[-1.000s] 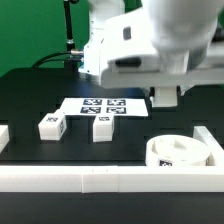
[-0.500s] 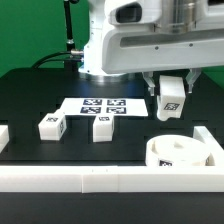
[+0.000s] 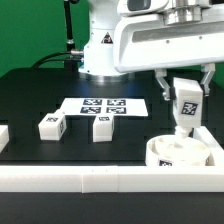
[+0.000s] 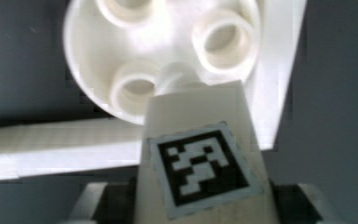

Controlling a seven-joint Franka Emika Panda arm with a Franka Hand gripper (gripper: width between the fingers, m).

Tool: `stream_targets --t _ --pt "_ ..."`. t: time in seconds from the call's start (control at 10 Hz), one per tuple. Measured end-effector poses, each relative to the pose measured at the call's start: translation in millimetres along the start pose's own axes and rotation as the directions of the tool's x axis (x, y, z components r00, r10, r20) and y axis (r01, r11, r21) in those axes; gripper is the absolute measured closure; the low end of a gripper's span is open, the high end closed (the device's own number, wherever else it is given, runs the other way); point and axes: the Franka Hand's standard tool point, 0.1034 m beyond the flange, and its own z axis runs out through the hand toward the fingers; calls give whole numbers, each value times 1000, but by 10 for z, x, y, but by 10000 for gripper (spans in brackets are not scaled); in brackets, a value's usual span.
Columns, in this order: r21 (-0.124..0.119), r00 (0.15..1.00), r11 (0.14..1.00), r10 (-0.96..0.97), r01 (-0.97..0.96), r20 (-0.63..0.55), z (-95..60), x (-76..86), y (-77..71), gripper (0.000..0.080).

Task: Assemble stool

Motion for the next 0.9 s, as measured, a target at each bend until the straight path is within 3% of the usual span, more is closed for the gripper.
stream_targets --t 0.4,0.7,0.9 --pt "0 1000 1000 4 -4 11 17 -15 -7 474" --pt "15 1000 1000 -2 2 22 92 -69 -189 474" --pt "15 1000 1000 -5 5 28 128 -95 -198 474"
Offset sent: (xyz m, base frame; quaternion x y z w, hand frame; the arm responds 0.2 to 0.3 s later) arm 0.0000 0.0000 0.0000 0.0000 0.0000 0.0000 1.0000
